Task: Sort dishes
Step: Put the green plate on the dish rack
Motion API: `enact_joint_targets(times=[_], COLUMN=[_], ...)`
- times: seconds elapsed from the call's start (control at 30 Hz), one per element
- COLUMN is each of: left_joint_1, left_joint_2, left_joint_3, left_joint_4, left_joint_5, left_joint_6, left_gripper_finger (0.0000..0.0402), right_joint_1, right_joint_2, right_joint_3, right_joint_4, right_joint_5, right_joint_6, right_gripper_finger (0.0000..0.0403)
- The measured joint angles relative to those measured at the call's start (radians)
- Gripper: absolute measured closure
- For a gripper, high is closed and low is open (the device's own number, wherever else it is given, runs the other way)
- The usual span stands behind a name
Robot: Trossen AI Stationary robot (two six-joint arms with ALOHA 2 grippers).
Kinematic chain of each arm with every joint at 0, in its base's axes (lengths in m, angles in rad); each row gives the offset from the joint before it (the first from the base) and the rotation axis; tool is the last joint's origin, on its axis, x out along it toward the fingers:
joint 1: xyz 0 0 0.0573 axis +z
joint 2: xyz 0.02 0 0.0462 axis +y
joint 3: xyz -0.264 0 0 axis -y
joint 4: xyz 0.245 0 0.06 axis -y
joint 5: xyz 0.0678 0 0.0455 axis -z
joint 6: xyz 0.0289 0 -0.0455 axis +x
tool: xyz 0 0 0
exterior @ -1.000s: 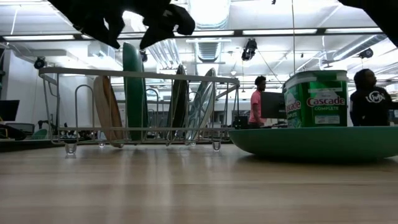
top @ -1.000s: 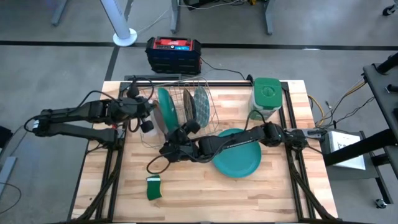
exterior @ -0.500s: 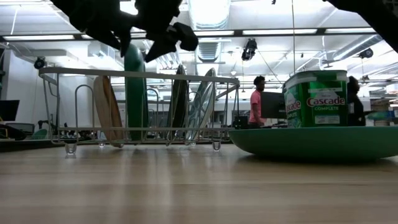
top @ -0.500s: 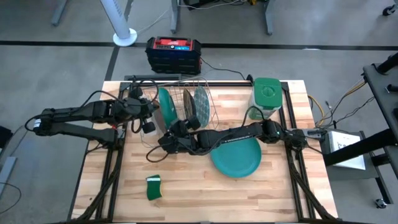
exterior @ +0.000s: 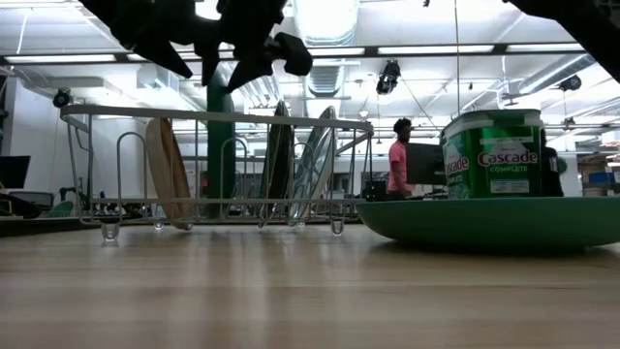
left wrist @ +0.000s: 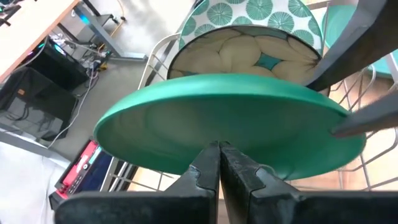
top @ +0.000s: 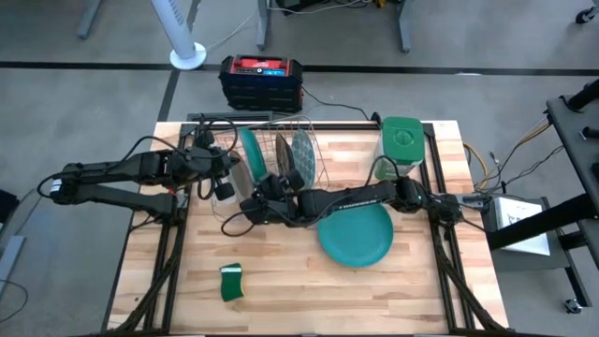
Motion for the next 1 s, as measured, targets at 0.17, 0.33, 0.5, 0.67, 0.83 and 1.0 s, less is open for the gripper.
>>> enact_joint_targets(times=[0.17,0.33,0.5,0.67,0.83,1.0], left_joint_1=[0.0,0.0,0.0,0.0,0.0,0.0], left_joint_2=[-0.004,-0.025,-0.054,-0.079,-0.091,-0.097], left_joint_3=[0.0,0.0,0.0,0.0,0.0,0.0], left_joint_4=[0.004,0.005,0.015,0.034,0.038,-0.002], left_joint_5=[0.0,-0.001,-0.002,-0.002,-0.002,-0.002], left_joint_6=[-0.015,-0.02,-0.026,-0.034,-0.033,-0.014], left_gripper_finger=[0.0401,0.0401,0.0401,0.0401,0.0401,0.0401], right_joint_1=[-0.009,-0.01,-0.011,-0.017,-0.017,0.003], right_joint_2=[-0.01,-0.024,-0.025,-0.02,-0.023,-0.023], right_joint_3=[0.0,-0.001,0.027,0.035,0.045,0.045], right_joint_4=[0.023,0.034,0.028,0.016,0.012,0.013], right_joint_5=[0.013,-0.003,-0.03,-0.029,-0.025,-0.081], right_joint_6=[-0.048,-0.098,-0.152,-0.177,-0.181,-0.277], right_gripper_finger=[0.0304,0.0336,0.0386,0.0402,0.0403,0.0403])
